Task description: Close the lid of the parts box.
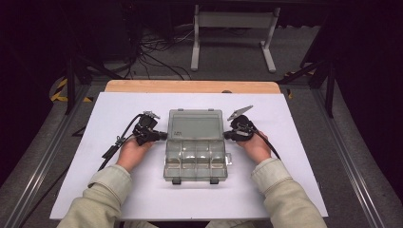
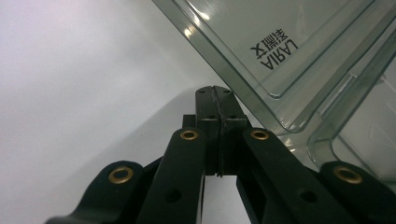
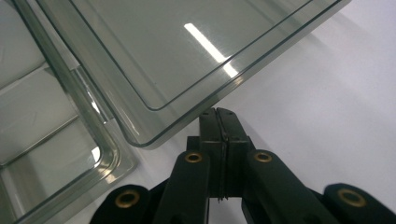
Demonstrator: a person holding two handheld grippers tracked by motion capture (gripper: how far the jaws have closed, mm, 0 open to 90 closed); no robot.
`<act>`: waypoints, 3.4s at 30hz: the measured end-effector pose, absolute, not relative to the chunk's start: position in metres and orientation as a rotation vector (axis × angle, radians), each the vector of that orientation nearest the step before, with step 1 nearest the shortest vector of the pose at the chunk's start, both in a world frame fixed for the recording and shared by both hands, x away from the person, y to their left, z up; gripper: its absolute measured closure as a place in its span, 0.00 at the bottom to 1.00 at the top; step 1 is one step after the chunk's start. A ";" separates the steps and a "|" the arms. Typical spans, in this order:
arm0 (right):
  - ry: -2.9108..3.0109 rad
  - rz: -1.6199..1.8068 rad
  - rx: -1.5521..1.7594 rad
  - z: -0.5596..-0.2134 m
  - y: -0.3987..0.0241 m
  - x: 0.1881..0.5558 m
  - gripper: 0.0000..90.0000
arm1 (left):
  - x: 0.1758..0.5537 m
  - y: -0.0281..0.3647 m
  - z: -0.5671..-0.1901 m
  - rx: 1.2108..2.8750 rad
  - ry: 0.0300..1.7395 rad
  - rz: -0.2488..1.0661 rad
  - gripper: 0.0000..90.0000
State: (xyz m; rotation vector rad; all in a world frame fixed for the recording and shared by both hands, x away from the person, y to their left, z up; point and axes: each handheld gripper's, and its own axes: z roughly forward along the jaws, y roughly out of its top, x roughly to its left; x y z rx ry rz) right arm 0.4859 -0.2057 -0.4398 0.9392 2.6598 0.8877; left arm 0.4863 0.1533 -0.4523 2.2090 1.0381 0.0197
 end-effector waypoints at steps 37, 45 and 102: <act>2.572 0.959 0.979 -0.442 -0.201 0.497 1.00 | 0.489 0.147 -0.454 2.139 1.091 0.087 1.00; 2.528 1.005 0.984 -0.437 -0.203 0.495 1.00 | 0.488 0.148 -0.449 2.113 1.075 0.122 1.00; 2.359 1.301 0.715 -0.374 -0.213 0.439 1.00 | 0.444 0.158 -0.391 1.990 0.877 0.170 1.00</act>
